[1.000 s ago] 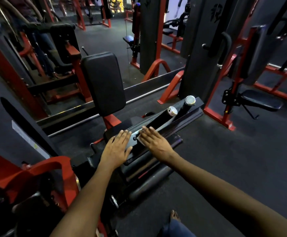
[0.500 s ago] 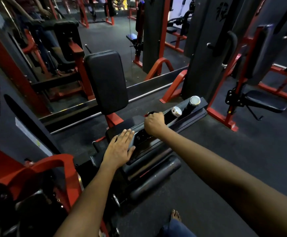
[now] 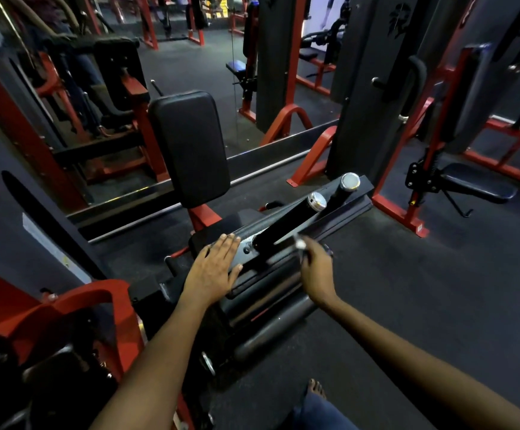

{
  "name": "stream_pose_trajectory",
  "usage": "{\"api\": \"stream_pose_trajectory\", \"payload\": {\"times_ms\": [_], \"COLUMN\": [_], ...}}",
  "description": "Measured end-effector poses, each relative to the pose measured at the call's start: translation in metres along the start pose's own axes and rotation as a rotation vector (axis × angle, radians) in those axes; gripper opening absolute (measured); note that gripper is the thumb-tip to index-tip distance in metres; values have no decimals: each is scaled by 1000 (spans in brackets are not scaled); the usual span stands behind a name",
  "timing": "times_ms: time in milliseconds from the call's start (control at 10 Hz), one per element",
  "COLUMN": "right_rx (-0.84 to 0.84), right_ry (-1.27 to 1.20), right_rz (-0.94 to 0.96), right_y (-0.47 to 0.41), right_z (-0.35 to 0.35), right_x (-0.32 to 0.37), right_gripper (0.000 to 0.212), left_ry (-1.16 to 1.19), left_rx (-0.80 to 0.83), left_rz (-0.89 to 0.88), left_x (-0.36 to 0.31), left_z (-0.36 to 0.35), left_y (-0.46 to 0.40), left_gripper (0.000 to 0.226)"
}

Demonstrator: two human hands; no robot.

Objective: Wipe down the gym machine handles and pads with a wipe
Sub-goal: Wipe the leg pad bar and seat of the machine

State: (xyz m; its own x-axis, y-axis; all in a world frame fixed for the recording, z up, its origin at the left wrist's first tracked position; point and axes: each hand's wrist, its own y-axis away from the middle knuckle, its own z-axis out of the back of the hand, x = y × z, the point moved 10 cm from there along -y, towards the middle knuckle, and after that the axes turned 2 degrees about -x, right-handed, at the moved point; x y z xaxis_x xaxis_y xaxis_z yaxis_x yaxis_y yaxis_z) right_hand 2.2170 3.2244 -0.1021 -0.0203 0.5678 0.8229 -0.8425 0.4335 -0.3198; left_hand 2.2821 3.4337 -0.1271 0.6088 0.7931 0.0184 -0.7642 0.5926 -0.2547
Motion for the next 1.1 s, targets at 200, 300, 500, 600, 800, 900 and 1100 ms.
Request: {"api": "stream_pose_trajectory", "payload": {"times_ms": [200, 300, 500, 600, 800, 900, 1100], "right_rx": [-36, 9, -2, -61, 26, -223, -115], "right_ry": [-905, -931, -884, -977, -919, -784, -92], "right_rz": [-704, -688, -605, -533, -596, -510, 2], "right_y": [-6, 4, -45, -69, -19, -22, -59], "right_z": [-71, -76, 9, 33, -3, 40, 64], "right_x": [-16, -6, 8, 20, 13, 19, 92], "right_gripper": [42, 45, 41, 47, 38, 26, 45], "left_ry": [3, 9, 18, 21, 14, 5, -13], "left_rx": [15, 24, 14, -1, -5, -15, -23], "left_rz": [16, 15, 12, 3, 3, 2, 3], "left_x": [0, 1, 1, -1, -2, -1, -2], "left_z": [-1, -3, -2, 2, 2, 4, 6], "left_y": [1, 1, 1, 0, 2, 1, 2], "left_gripper": [63, 63, 62, 62, 62, 62, 61]}}
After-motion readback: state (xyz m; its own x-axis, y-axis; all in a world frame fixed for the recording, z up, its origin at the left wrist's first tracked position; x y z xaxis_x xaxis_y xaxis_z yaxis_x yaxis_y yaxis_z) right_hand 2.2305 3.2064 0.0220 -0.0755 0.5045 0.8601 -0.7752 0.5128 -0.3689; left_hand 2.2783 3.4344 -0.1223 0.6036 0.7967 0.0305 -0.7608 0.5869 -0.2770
